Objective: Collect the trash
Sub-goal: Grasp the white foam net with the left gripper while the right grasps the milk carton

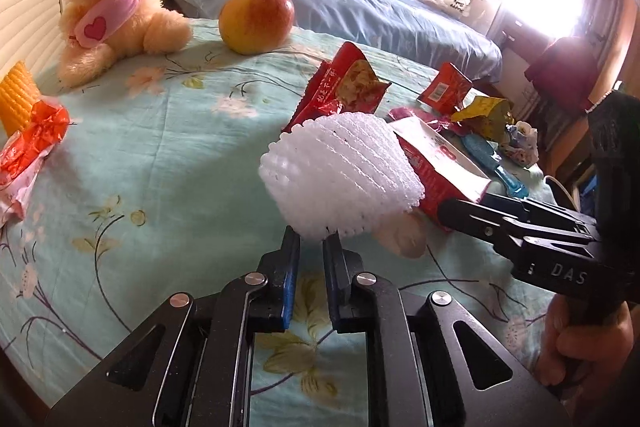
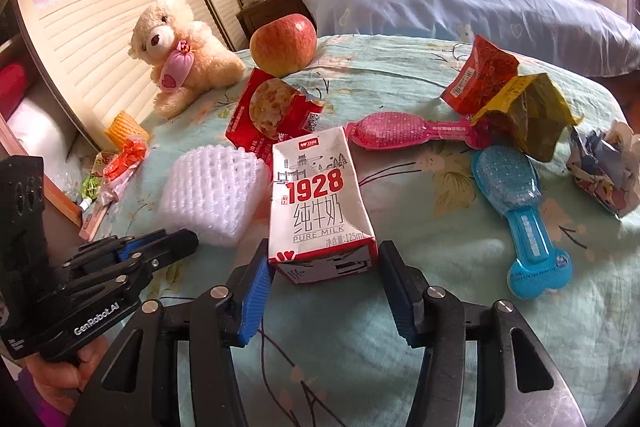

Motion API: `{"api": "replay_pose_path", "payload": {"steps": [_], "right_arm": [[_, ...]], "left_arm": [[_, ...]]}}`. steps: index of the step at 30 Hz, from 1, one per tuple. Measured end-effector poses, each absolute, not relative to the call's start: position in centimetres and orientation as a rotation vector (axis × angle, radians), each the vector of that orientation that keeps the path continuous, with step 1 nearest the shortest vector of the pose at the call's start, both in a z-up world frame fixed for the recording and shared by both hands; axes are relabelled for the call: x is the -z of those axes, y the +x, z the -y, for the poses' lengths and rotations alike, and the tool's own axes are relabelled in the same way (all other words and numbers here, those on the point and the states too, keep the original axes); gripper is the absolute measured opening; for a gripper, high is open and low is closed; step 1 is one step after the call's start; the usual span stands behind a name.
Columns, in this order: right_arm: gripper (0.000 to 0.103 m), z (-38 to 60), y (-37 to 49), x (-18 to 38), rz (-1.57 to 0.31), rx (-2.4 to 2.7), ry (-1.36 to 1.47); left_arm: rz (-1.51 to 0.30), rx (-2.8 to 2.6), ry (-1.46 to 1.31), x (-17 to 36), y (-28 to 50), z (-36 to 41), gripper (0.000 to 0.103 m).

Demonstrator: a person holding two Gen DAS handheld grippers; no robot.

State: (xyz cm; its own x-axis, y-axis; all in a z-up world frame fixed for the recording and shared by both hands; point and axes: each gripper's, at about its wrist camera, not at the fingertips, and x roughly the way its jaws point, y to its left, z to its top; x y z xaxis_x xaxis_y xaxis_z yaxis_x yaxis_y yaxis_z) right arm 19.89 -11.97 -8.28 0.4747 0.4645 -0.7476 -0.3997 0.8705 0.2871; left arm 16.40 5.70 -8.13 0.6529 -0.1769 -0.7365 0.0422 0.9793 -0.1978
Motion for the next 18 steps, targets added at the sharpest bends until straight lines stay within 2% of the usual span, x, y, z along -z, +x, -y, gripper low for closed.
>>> {"api": "replay_pose_path", "payload": {"steps": [18], "right_arm": [[0.052, 17.3, 15.3, 6.4, -0.879, -0.453, 0.142]], "left_arm": [[-0.805, 0.202, -0.149, 6.5, 12.6, -2.1, 0.009]]}}
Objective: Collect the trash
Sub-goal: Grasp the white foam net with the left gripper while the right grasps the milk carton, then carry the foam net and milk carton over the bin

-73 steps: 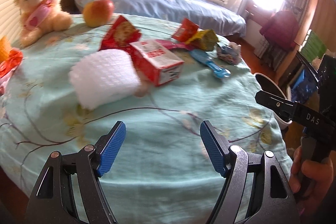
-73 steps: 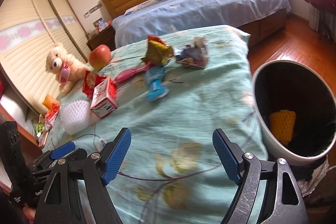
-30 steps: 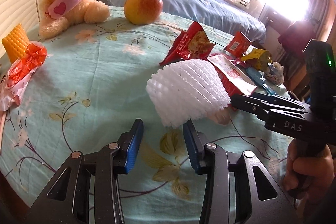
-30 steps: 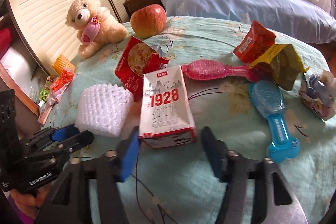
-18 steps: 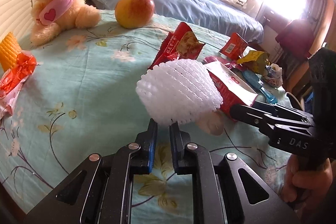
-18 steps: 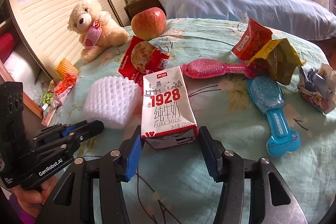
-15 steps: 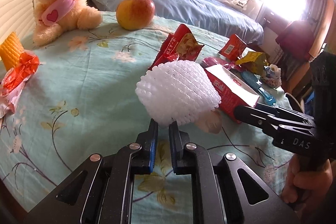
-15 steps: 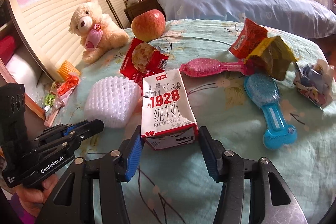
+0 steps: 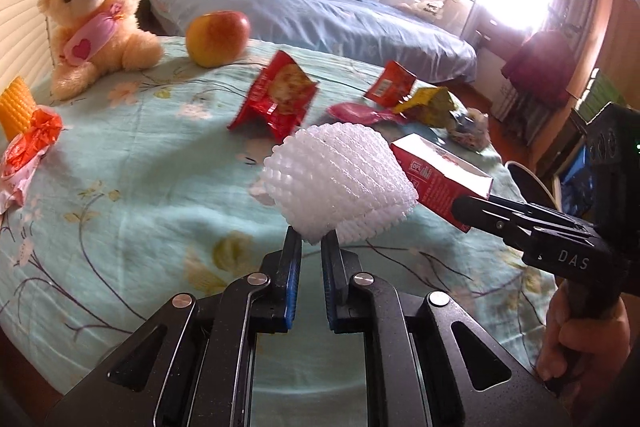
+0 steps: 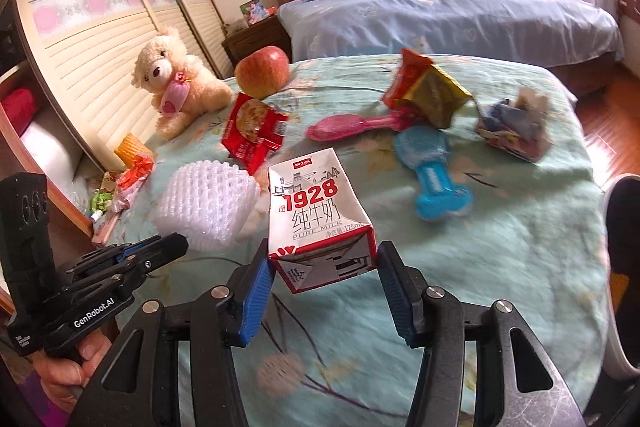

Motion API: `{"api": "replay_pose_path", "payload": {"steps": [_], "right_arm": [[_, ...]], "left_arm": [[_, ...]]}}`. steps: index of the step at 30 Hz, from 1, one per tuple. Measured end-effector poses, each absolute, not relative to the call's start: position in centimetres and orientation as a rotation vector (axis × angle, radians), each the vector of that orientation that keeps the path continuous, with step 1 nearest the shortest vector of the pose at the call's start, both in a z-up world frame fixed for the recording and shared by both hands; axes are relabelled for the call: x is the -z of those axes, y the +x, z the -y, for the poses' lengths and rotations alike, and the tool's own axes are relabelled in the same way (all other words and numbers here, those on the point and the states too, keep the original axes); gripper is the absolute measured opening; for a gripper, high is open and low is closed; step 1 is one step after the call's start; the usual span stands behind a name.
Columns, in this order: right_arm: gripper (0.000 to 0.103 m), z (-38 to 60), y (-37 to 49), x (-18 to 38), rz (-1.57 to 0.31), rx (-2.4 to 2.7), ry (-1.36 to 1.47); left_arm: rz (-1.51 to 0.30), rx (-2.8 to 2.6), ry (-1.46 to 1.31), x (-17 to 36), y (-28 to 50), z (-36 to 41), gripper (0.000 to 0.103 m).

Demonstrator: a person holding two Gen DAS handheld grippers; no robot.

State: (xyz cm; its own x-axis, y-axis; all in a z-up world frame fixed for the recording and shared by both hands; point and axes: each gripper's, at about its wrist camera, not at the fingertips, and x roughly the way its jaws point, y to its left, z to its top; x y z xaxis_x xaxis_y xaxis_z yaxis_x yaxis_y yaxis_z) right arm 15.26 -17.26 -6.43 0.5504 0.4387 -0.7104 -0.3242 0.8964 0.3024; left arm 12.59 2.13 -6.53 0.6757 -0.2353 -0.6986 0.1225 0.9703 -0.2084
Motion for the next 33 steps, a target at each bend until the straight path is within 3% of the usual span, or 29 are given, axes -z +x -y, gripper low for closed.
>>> {"api": "replay_pose_path", "payload": {"steps": [13, 19, 33], "right_arm": [[0.058, 15.5, 16.8, 7.8, -0.935, -0.426, 0.045], [0.05, 16.5, 15.9, 7.2, -0.899, -0.426, 0.074], [0.049, 24.6, 11.9, 5.4, -0.833, -0.292, 0.197]], "left_arm": [[-0.815, 0.212, -0.148, 6.7, 12.3, -1.7, 0.009], [-0.808, 0.246, -0.138, 6.3, 12.0, -0.5, 0.009], [-0.808, 0.417, -0.072, 5.1, 11.6, 6.8, 0.009]]}}
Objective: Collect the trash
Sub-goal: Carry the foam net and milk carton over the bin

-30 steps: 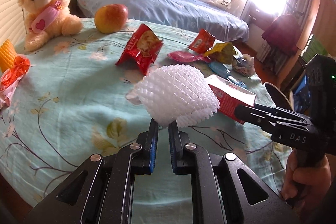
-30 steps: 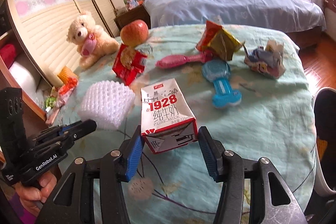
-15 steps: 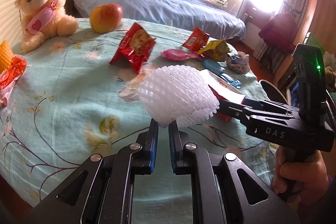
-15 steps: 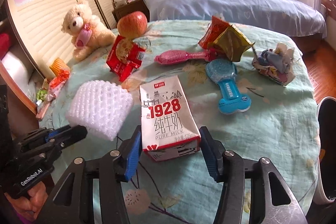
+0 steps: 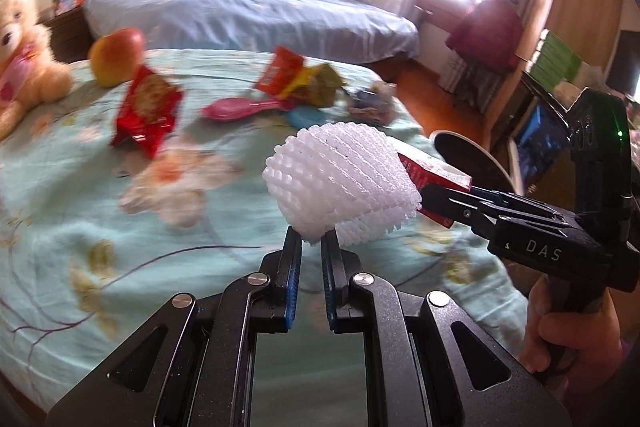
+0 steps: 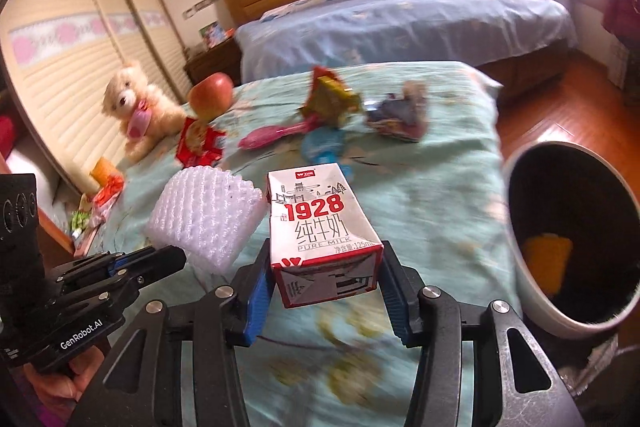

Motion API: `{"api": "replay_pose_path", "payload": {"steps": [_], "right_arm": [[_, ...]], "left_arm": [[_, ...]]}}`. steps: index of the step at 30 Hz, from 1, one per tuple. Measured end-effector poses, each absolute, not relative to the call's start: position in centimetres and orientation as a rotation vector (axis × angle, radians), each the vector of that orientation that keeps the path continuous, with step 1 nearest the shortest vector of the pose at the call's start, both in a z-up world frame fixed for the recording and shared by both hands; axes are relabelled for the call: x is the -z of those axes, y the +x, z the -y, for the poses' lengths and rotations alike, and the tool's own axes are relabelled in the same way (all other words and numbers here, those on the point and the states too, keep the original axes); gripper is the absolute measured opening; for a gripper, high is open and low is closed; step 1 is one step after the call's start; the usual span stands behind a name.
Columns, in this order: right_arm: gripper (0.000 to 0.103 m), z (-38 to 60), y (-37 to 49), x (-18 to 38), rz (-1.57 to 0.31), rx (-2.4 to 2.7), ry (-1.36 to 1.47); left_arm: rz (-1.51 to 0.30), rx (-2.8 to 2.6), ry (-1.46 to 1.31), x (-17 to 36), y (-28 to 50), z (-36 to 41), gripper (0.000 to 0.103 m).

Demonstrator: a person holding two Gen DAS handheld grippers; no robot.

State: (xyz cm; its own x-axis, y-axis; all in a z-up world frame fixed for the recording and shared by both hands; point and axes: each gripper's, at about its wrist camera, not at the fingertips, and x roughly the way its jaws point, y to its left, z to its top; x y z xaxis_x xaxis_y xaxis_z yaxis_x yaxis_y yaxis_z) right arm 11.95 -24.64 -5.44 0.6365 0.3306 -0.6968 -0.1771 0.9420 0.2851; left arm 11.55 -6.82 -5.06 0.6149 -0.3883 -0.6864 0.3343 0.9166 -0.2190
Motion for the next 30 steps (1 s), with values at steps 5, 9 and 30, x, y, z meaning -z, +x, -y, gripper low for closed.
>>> {"api": "replay_pose_path", "payload": {"steps": [5, 9, 30], "right_arm": [[0.049, 27.7, 10.8, 5.3, -0.819, -0.228, 0.225], [0.049, 30.4, 9.9, 5.3, -0.808, -0.165, 0.243], [0.049, 39.2, 7.6, 5.3, -0.772, 0.035, 0.287]], "left_arm": [[-0.806, 0.49, -0.034, 4.8, 11.4, 10.5, 0.009], [-0.804, 0.532, -0.012, 4.6, 11.3, 12.7, 0.009], [-0.845, 0.615, 0.082, 4.9, 13.2, 21.2, 0.009]]}}
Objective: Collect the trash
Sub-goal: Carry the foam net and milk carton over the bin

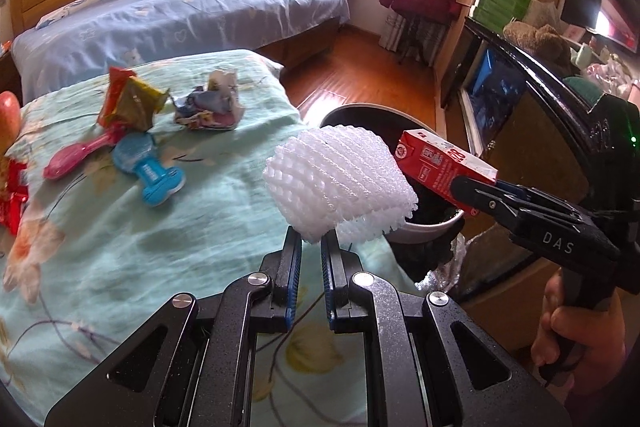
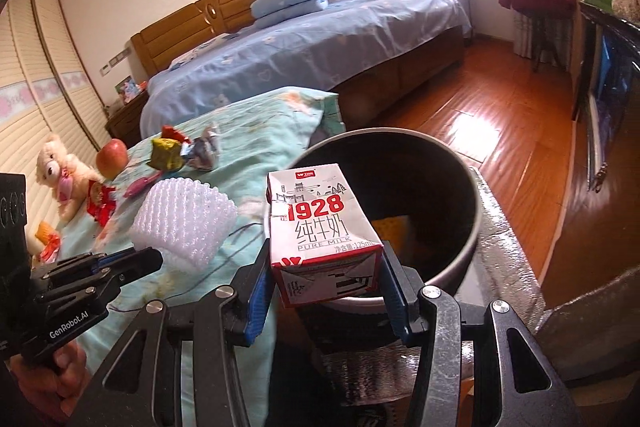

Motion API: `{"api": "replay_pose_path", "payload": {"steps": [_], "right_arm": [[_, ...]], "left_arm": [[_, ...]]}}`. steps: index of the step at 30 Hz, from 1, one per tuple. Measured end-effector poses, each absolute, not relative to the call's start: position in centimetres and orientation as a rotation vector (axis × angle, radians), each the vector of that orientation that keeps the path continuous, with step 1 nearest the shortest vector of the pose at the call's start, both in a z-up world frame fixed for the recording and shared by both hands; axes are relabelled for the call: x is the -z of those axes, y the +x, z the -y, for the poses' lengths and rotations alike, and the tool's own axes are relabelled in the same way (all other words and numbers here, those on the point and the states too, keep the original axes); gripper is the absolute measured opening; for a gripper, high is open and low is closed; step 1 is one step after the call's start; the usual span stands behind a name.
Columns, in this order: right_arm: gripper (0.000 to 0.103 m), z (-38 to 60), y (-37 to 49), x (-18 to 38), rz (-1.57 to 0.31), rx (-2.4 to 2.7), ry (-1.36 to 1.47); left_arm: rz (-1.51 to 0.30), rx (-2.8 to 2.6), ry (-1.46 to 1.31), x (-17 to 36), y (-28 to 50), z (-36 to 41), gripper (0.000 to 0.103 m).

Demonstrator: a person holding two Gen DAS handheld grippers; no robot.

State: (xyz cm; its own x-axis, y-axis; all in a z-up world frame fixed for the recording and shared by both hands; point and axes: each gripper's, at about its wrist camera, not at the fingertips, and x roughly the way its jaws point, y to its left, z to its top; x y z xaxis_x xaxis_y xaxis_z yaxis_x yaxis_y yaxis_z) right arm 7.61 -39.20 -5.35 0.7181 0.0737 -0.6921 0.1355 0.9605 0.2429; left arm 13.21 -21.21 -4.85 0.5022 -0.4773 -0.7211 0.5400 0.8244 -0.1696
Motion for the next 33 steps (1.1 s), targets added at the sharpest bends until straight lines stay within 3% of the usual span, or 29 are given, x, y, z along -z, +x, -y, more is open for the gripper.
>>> {"api": "replay_pose_path", "payload": {"steps": [33], "right_arm": [[0.049, 43.9, 10.7, 6.8, -0.801, 0.12, 0.277]], "left_arm": [[-0.905, 0.649, 0.153, 5.4, 17.0, 28.4, 0.009]]}}
